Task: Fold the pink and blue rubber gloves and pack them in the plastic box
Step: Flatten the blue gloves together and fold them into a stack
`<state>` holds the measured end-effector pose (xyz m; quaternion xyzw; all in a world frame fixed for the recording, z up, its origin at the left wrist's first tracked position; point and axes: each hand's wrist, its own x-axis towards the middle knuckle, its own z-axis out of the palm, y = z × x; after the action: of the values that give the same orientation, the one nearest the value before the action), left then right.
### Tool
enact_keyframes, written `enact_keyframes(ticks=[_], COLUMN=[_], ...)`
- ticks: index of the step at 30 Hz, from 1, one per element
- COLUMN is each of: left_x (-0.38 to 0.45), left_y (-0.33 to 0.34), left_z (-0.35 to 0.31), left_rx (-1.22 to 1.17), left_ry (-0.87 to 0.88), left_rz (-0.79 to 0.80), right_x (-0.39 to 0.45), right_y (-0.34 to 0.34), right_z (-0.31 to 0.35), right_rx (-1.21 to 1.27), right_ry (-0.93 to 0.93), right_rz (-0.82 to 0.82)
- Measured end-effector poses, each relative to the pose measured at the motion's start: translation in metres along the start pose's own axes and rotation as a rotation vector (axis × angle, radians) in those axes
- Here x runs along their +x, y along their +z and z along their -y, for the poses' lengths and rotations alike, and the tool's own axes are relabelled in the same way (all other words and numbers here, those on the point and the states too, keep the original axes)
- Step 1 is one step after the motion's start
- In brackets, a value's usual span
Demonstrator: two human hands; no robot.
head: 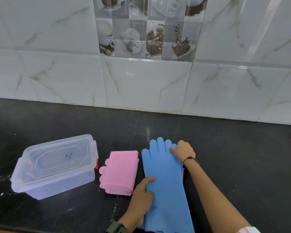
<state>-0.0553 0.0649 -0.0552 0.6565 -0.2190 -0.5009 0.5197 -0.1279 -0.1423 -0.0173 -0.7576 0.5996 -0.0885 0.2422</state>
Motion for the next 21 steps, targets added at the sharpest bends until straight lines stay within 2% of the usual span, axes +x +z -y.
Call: enact_keyframes(ticks=[3,7,11,18,21], left_x=[0.000,-0.001,0.000,-0.008,-0.013], left_y=[0.000,-0.003,-0.008,-0.004,-0.001], left_z=[0.000,0.000,0.000,0.000,0.001], left_rx=[-0.016,-0.061,-0.133,-0.041,0.096], left_ry=[-0.005,0.009,-0.008,-0.006,0.029], left_rz=[0.002,0.017,0.050,0.030,0.021], right_x=[-0.001,-0.008,-0.015,-0.013,-0.012], right_y=[-0.001,-0.002,0.006,0.011,0.008], right_z=[-0.003,-0.006,-0.017,-0.023,-0.021], right_rx=[0.055,0.223,0.290,0.259,0.246], right_ry=[-0.025,-0.104,-0.078,-0.088,-0.086], right_rz=[-0.001,-0.197,-0.318,-0.196,-0.178])
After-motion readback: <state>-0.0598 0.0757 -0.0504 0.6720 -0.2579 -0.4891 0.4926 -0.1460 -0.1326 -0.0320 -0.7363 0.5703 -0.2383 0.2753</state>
